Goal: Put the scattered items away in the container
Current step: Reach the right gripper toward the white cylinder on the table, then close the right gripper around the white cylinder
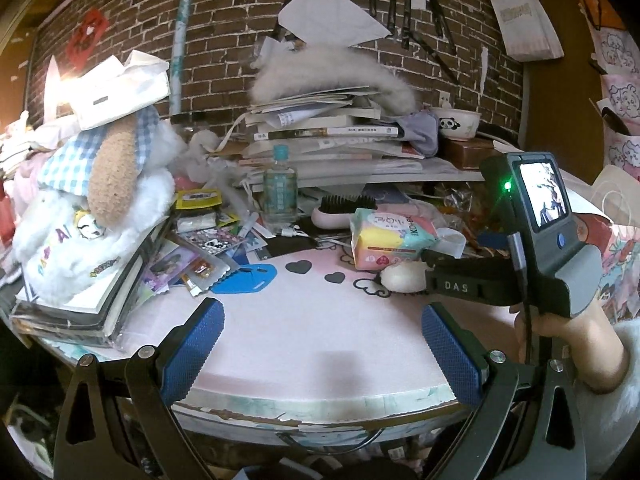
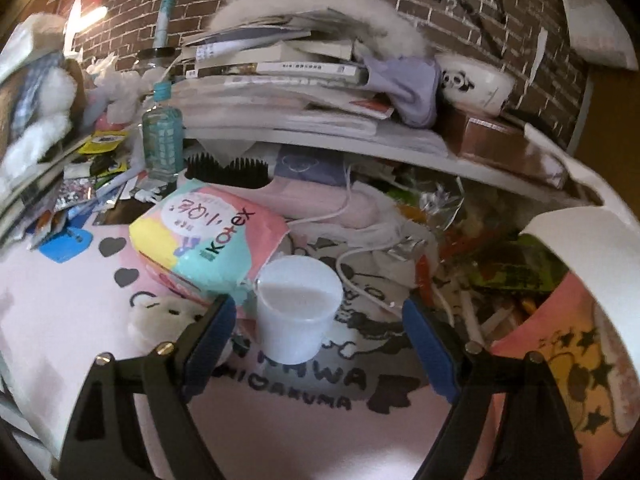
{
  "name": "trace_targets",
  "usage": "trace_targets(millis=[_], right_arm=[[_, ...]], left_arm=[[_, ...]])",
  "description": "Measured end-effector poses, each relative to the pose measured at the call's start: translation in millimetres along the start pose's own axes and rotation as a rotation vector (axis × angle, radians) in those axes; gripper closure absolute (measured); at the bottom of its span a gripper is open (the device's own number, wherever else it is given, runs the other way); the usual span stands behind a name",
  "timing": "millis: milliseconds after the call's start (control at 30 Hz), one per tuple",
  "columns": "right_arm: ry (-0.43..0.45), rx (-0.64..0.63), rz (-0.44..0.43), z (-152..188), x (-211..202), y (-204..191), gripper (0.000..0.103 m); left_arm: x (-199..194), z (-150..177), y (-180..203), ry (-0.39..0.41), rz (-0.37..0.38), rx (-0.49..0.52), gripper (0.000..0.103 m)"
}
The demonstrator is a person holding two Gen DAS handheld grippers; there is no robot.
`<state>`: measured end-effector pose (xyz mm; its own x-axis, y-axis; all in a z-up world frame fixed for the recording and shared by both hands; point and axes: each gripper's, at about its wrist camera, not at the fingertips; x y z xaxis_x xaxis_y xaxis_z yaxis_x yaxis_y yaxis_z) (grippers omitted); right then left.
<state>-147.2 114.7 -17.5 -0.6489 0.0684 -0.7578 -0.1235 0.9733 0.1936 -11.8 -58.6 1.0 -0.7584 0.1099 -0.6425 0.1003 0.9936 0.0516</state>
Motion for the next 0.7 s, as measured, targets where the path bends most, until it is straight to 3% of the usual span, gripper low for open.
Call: trace_targets(millis=[200, 267, 533, 633, 700], right_arm=[[-0.063, 0.002, -0.049, -3, 10, 2, 0.048], [-0.077, -0.003, -0.06, -3, 13, 1, 0.053], [-0.1, 0.008, -0.094, -7, 17, 4, 0.055], [-0.107, 0.005, -0.103, -10, 18, 5, 0.064], [-0.106, -0.007, -0.1, -11, 18, 3, 0.064]], left_arm=[[1, 0, 1, 0.0, 0.002, 0.001, 0.004], [1, -1, 1, -0.001, 0.002, 0.0, 0.004], [1, 0, 5, 0.001, 0.005, 0.003, 0.004], [1, 0, 4, 0.001, 0.007, -0.001, 0.004], [1, 0, 4, 0.0, 0.007, -0.002, 0.004]])
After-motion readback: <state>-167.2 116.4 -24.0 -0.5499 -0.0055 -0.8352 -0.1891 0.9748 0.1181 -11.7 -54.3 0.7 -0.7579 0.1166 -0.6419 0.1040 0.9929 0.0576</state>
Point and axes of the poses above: each gripper's, at about its wrist camera, not at the fingertips, and x roughly the way its jaws point, y to its right, z to its underside, and after that the axes turned 13 degrees about -y, right-handed
